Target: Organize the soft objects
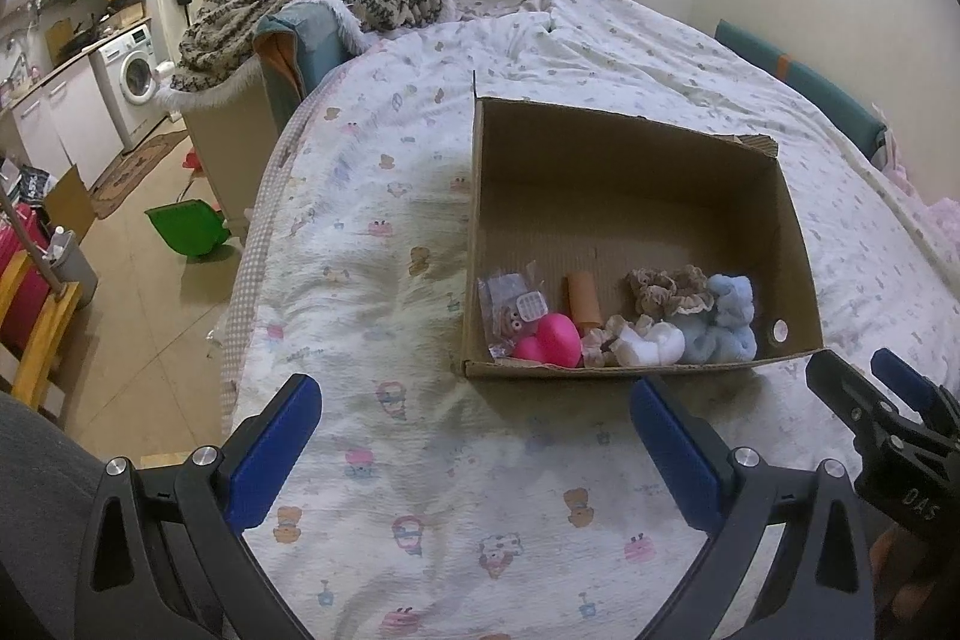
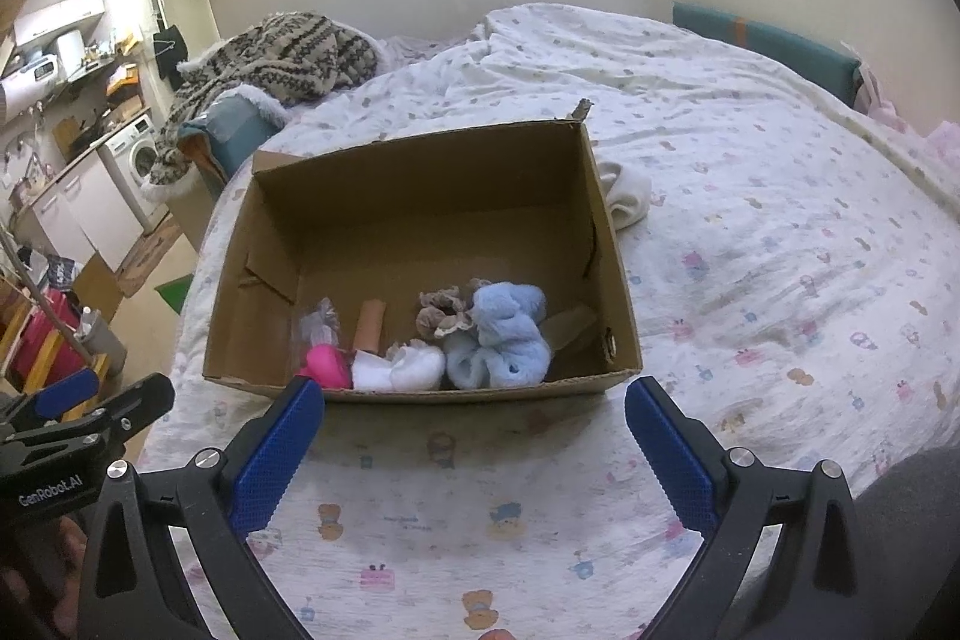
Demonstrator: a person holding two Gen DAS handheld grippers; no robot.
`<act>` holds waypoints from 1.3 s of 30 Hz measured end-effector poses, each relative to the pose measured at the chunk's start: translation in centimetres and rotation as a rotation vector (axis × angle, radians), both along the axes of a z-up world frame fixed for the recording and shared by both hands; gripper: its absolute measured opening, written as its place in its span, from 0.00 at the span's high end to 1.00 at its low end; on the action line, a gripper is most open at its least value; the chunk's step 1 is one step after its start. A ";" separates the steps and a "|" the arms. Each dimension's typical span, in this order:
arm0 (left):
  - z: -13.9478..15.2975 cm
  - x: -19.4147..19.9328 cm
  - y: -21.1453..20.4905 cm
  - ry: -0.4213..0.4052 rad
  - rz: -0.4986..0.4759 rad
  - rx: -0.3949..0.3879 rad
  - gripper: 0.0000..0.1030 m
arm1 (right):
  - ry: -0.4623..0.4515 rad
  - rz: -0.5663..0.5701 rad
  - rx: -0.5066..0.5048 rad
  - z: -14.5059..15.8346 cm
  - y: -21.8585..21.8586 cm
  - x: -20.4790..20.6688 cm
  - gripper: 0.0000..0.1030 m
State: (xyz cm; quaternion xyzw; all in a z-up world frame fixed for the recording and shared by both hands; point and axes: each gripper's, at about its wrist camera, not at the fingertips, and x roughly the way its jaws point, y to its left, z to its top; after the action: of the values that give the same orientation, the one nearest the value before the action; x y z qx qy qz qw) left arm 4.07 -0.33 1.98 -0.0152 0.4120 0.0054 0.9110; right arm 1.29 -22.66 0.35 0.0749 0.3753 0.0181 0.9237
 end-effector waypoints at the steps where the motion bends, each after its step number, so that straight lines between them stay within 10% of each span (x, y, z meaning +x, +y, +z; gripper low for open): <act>1: 0.0 0.0 0.0 -0.001 0.000 0.000 0.00 | 0.001 0.001 -0.003 0.0 0.1 0.0 0.00; 39: -0.1 0.0 -0.2 0.008 -0.007 -0.002 0.00 | -0.009 0.005 -0.007 0.0 0.3 -0.2 0.00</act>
State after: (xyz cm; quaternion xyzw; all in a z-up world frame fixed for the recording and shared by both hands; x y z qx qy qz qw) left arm 4.05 -0.52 1.87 -0.0148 0.4155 0.0017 0.9095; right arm 1.13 -22.38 0.35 0.0706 0.3711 0.0196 0.9257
